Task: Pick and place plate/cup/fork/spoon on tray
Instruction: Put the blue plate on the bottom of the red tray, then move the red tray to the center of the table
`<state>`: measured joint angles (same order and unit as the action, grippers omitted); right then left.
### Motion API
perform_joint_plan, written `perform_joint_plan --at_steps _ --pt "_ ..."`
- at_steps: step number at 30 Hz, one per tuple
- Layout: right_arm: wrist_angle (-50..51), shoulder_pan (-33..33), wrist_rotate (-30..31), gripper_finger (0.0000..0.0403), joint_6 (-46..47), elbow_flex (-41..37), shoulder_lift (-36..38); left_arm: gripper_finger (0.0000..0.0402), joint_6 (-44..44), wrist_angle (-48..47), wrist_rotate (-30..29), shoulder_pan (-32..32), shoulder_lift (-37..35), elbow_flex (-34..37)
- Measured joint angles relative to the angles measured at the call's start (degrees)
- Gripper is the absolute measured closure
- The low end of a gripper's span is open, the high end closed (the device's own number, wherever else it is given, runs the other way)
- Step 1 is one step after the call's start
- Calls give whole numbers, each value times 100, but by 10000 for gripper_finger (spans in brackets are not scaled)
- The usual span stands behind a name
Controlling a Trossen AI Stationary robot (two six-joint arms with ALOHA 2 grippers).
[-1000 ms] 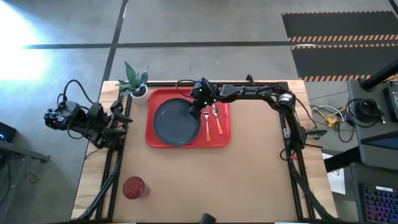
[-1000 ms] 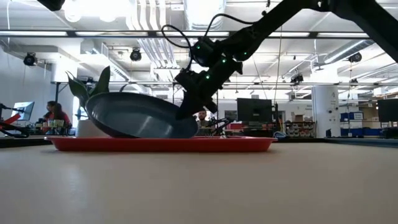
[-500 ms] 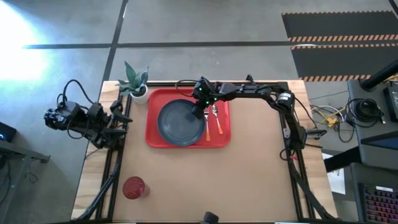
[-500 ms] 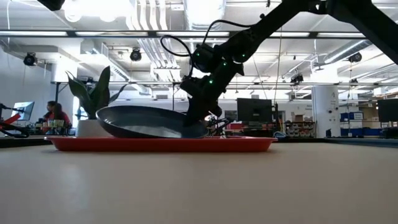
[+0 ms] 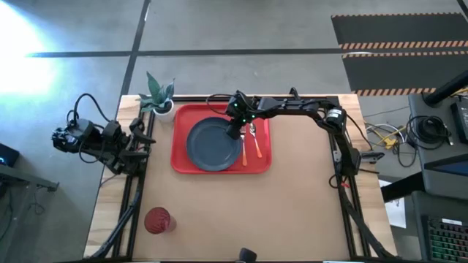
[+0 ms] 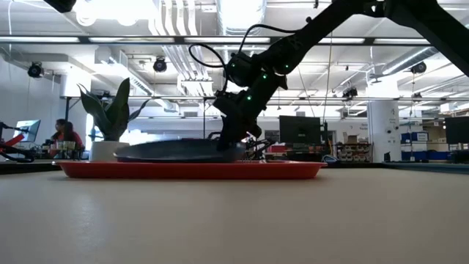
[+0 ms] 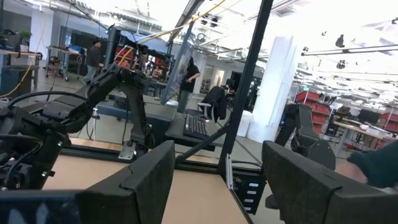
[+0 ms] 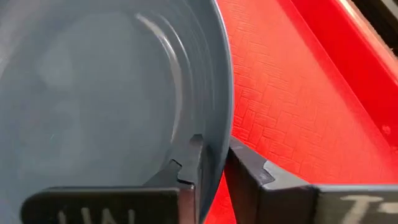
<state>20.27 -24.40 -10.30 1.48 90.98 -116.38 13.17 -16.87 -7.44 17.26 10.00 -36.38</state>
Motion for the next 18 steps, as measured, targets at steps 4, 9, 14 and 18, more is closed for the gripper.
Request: perform_joint_plan --at_steps 4,9,14,18 --pt "-30 -4 24 331 -114 0 0 176 -2 0 0 2 0 0" --pt "-320 -17 67 313 -195 0 0 176 -2 2 0 0 0 2" --pt "-562 -28 204 308 -152 0 2 176 -2 2 0 2 0 2" --pt "-553 44 -313 316 159 0 64 176 -4 0 0 0 0 2"
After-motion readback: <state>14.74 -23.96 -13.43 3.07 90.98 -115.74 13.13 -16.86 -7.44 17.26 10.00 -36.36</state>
